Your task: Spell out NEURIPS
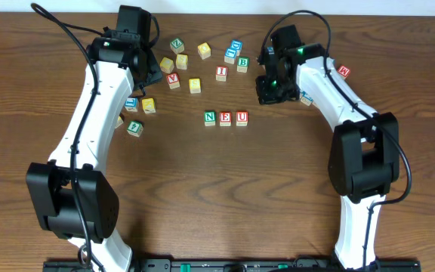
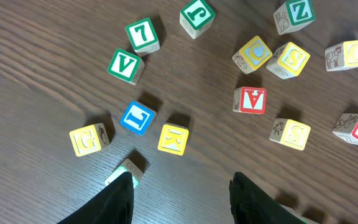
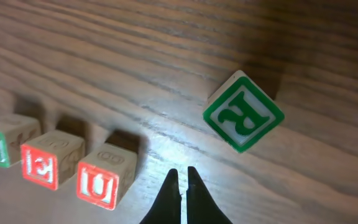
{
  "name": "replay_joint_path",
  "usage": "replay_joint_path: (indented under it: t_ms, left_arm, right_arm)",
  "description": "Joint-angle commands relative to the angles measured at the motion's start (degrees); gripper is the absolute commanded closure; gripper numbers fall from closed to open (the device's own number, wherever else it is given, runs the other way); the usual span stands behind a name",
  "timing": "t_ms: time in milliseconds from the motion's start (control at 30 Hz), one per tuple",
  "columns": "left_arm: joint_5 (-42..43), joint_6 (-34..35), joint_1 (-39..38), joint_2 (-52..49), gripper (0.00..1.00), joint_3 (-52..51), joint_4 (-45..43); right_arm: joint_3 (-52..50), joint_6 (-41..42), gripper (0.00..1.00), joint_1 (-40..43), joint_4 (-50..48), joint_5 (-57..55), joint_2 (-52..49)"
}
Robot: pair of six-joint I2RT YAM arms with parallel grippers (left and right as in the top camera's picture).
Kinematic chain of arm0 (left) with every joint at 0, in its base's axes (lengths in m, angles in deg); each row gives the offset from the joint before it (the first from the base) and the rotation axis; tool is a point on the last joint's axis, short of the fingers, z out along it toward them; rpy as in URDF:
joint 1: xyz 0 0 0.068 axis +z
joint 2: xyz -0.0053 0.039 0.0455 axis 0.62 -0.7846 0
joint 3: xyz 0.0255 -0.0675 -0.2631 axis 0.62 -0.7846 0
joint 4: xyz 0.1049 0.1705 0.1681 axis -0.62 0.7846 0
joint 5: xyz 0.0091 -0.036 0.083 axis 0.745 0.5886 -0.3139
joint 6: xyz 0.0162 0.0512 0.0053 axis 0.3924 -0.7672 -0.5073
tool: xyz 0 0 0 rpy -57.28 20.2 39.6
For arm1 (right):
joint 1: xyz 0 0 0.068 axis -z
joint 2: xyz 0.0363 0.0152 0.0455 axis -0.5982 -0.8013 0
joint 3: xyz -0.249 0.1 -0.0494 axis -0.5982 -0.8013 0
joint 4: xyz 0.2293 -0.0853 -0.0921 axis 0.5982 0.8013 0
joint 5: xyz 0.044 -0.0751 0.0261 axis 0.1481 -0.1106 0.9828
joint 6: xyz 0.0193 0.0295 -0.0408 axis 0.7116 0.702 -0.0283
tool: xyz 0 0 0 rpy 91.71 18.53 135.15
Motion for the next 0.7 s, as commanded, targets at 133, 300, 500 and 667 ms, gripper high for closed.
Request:
replay_joint_path:
  t_ms: [133,300,500,667]
  left_arm:
    - [-0.6,0.0,0.1,-0.6,0.51,0.5,0.2]
    - [-0.6,0.0,0.1,-0.6,0.51,0.5,0.2]
    - [-0.6,0.0,0.1,-0.6,0.51,0.5,0.2]
    - [-0.6,0.0,0.1,-0.6,0.51,0.5,0.2]
  right_arm:
    - [-3.5,-0.4,0.99,-0.2,-2.5,-4.0,-1.1]
    - [-4.0,-0.4,0.99,-0.1,-4.6,-8.4,-1.1]
    - [-4.0,0.2,0.99,-0.1,-7.8,-13.5,-1.1]
    - [-4.0,0.2,0.99,-0.1,-9.4,-16.3,-1.1]
